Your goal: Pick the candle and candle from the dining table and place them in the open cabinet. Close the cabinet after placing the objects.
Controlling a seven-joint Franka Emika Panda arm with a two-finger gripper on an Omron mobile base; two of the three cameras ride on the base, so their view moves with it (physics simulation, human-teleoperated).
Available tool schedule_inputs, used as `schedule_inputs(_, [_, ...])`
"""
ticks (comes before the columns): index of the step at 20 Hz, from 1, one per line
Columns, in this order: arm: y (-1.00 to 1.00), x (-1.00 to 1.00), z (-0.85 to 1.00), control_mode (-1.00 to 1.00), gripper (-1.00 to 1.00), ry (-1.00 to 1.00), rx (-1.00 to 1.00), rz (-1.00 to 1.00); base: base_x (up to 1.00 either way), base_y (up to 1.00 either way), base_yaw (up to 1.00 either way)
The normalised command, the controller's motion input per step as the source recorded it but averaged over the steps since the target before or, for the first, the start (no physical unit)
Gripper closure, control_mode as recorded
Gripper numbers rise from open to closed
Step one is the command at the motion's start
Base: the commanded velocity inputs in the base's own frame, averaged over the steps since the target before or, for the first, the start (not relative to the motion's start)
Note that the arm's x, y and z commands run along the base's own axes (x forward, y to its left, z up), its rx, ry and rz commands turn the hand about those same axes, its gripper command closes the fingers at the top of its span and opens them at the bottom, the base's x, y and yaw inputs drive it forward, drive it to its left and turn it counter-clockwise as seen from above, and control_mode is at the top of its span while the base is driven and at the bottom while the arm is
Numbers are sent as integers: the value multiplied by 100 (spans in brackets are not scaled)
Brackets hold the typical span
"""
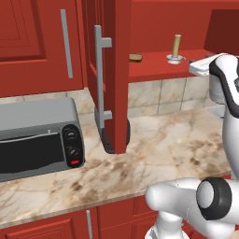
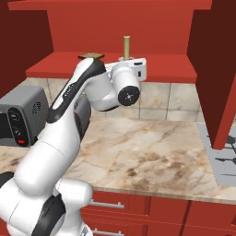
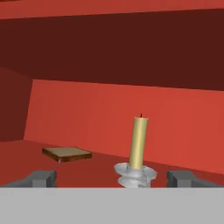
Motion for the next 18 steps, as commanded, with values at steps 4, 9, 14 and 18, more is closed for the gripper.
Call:
schedule_inputs(4, [0, -40, -3, -100, -100, 15, 0, -2, 0, 0, 0])
schedule_inputs(9, [0, -41, -6, -100, -100, 14, 0, -6, 0, 0, 0])
schedule_inputs(14, [0, -38, -8, -100, -100, 20, 0, -11, 0, 0, 0])
schedule_inputs(18, [0, -40, -13, -100, -100, 18, 0, -11, 0, 0, 0])
